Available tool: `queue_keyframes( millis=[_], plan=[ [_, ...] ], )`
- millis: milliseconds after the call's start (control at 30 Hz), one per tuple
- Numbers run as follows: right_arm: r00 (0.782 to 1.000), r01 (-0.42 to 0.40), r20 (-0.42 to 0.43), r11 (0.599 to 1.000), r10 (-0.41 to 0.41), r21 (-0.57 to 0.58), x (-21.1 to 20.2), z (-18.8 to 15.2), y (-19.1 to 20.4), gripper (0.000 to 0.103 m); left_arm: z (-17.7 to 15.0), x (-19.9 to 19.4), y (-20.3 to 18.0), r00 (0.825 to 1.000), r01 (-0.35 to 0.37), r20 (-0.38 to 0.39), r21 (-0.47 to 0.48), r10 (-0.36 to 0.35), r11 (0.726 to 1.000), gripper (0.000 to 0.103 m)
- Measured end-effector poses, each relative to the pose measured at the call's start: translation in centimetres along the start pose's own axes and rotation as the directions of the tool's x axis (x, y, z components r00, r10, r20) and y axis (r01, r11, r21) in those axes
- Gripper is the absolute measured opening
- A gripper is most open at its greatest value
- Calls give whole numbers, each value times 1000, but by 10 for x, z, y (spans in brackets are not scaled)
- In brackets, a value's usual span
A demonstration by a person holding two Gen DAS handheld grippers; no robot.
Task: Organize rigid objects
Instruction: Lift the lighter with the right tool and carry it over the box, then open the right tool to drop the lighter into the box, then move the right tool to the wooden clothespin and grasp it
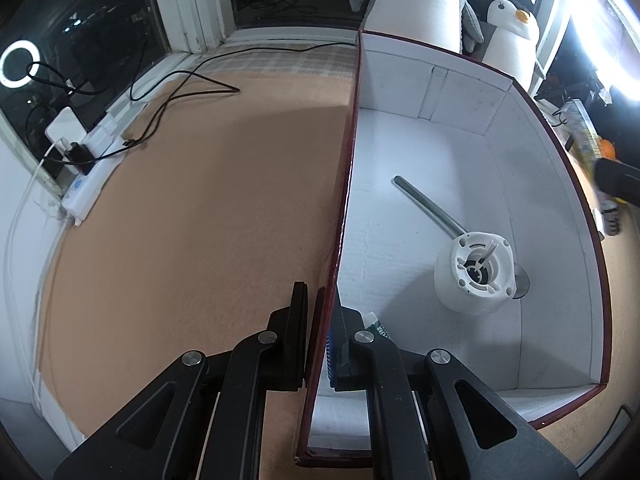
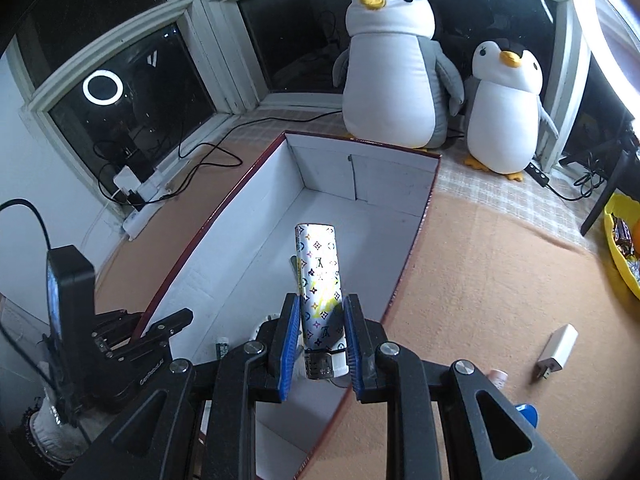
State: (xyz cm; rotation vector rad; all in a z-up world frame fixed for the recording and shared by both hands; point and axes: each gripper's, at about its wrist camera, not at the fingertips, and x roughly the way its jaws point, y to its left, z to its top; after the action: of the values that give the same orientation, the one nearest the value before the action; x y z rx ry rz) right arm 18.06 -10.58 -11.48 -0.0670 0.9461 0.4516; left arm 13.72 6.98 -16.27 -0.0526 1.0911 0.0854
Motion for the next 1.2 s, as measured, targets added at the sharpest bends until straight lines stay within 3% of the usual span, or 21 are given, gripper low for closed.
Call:
queue_keyframes(
  millis=[233, 433, 500, 533, 733, 1000, 1200],
  plan=[
    [999, 41, -28, 999, -41, -19, 22, 5, 12, 20, 2, 1, 2, 1000, 25, 7, -8, -25, 1000, 7],
    [999, 28, -32, 999, -28, -18, 27, 9, 13, 21, 1, -4, 4, 999, 41, 16, -28, -41, 999, 7],
    [999, 15, -29, 1000, -16, -17, 26, 8, 12, 29, 1, -5, 4, 999, 42, 20, -29, -41, 999, 7],
    [1000, 11, -22, 1000, -12, -16, 23, 7, 12, 37, 1, -6, 4, 999, 40, 22, -28, -40, 999, 7],
    [999, 30, 23, 999, -31, 17, 5, 1, 2, 45, 0, -6, 3, 999, 30, 20, -25, -29, 999, 7],
    [997, 42, 64, 995, -48, 89, -22, -13, -27, 46, 0, -10, 4, 999, 28, 28, -25, -27, 999, 7],
    [988, 84, 120, 990, -97, 110, -52, -30, -46, 46, 1, -10, 11, 997, 80, 24, -60, -79, 995, 7]
  ],
)
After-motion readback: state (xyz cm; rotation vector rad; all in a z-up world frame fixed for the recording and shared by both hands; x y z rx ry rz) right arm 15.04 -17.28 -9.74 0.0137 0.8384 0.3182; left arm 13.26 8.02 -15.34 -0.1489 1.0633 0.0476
